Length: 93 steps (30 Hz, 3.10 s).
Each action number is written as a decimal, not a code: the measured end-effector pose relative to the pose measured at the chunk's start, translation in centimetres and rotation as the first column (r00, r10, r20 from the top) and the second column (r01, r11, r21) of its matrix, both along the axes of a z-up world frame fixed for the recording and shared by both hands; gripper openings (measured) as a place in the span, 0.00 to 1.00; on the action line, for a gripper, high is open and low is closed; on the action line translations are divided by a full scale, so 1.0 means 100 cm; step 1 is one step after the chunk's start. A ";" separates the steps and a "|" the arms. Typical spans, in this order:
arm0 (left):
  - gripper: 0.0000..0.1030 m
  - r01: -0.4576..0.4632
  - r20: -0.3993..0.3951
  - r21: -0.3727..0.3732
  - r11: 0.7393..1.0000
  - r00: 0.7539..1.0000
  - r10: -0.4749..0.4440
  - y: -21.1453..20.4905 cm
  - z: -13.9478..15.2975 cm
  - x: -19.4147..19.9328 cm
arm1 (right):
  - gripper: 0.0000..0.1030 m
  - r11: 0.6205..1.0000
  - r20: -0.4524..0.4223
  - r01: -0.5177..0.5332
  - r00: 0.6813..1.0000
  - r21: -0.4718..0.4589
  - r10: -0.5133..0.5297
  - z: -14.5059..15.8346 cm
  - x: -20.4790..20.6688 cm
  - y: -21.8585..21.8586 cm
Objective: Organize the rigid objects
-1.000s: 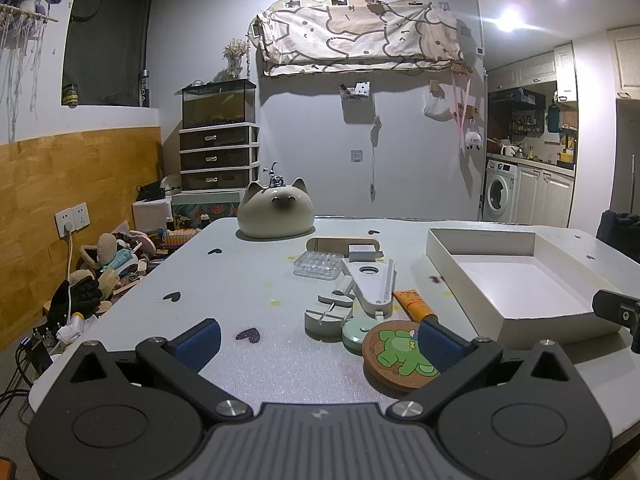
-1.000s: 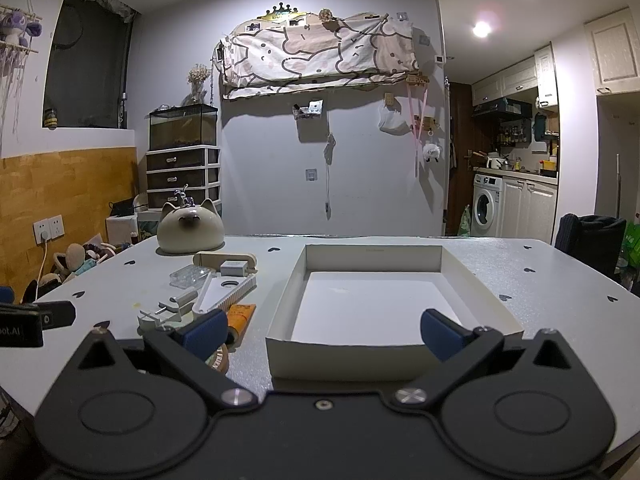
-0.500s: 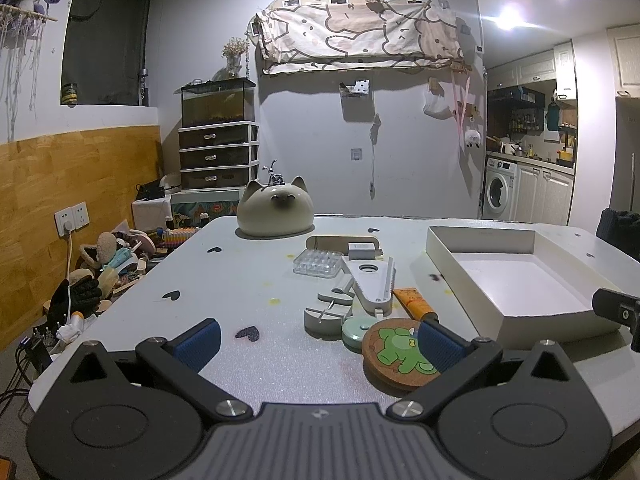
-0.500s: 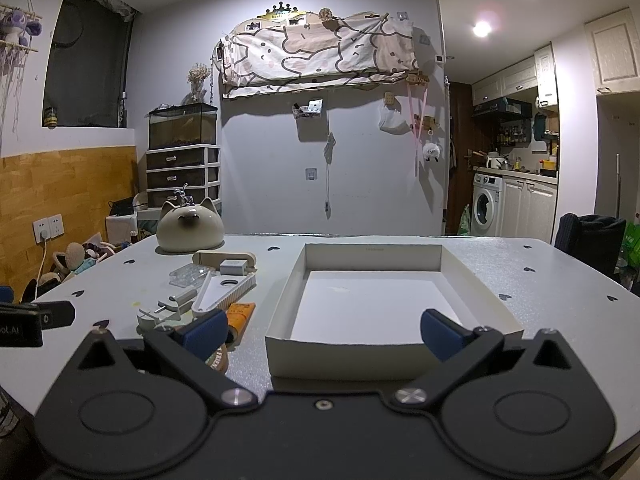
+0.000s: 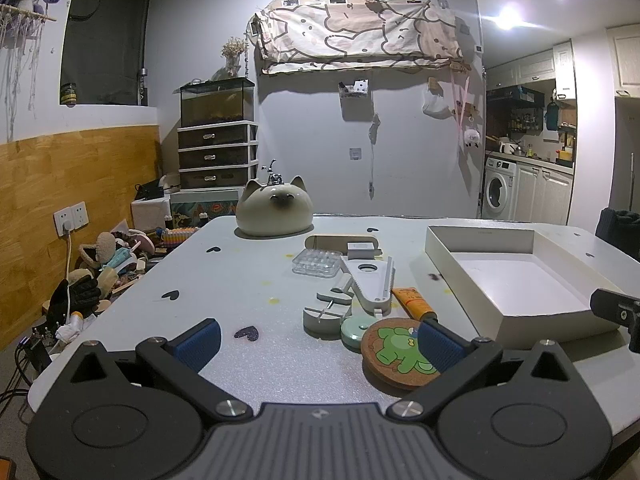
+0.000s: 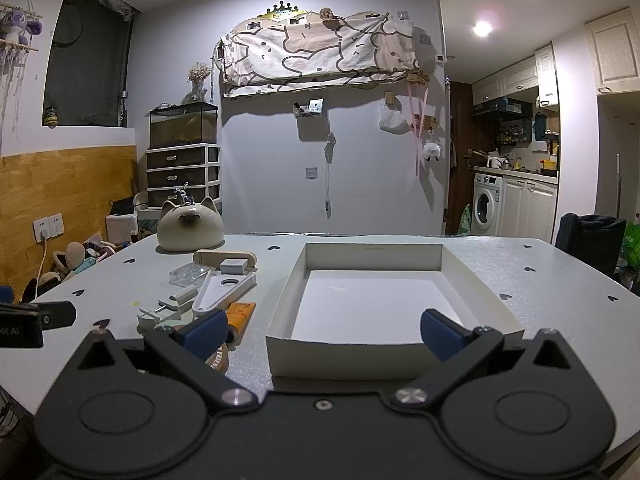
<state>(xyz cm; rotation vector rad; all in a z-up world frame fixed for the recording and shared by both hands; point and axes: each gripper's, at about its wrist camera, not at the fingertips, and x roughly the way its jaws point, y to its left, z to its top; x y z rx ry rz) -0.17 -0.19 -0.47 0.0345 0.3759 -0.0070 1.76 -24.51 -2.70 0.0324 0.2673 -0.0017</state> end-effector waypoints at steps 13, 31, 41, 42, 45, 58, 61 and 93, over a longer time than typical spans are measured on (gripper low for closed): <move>1.00 0.000 -0.002 0.000 1.000 1.000 0.000 -0.001 0.000 0.000 | 1.00 1.000 0.000 0.000 1.000 0.000 0.000 0.001 -0.001 -0.001; 1.00 0.002 -0.001 0.003 1.000 1.000 -0.002 -0.001 0.000 0.000 | 1.00 1.000 -0.001 -0.002 1.000 0.000 0.002 -0.003 0.002 0.001; 1.00 0.057 -0.029 0.023 0.998 0.998 -0.057 -0.026 -0.031 0.017 | 1.00 1.000 0.000 0.023 1.000 0.010 -0.023 -0.013 0.009 -0.002; 1.00 0.065 -0.039 0.023 0.998 0.997 -0.064 -0.029 -0.035 0.020 | 1.00 0.999 -0.003 0.032 0.999 0.009 -0.032 -0.017 0.012 -0.005; 1.00 0.083 -0.077 0.023 0.996 0.994 -0.081 -0.033 -0.041 0.032 | 1.00 0.999 -0.007 0.053 0.999 0.009 -0.053 -0.019 0.013 -0.013; 1.00 0.180 -0.212 0.086 0.980 0.964 -0.159 -0.070 -0.074 0.082 | 1.00 0.976 -0.021 0.219 0.976 -0.008 -0.219 -0.023 0.038 -0.079; 1.00 0.189 -0.235 0.103 0.976 0.959 -0.161 -0.077 -0.080 0.093 | 1.00 0.966 -0.013 0.259 0.966 -0.013 -0.259 -0.020 0.049 -0.098; 1.00 0.159 -0.241 0.017 0.987 0.959 -0.151 -0.071 -0.092 0.128 | 0.09 0.982 -0.426 0.184 0.892 0.040 -0.150 -0.056 0.192 -0.203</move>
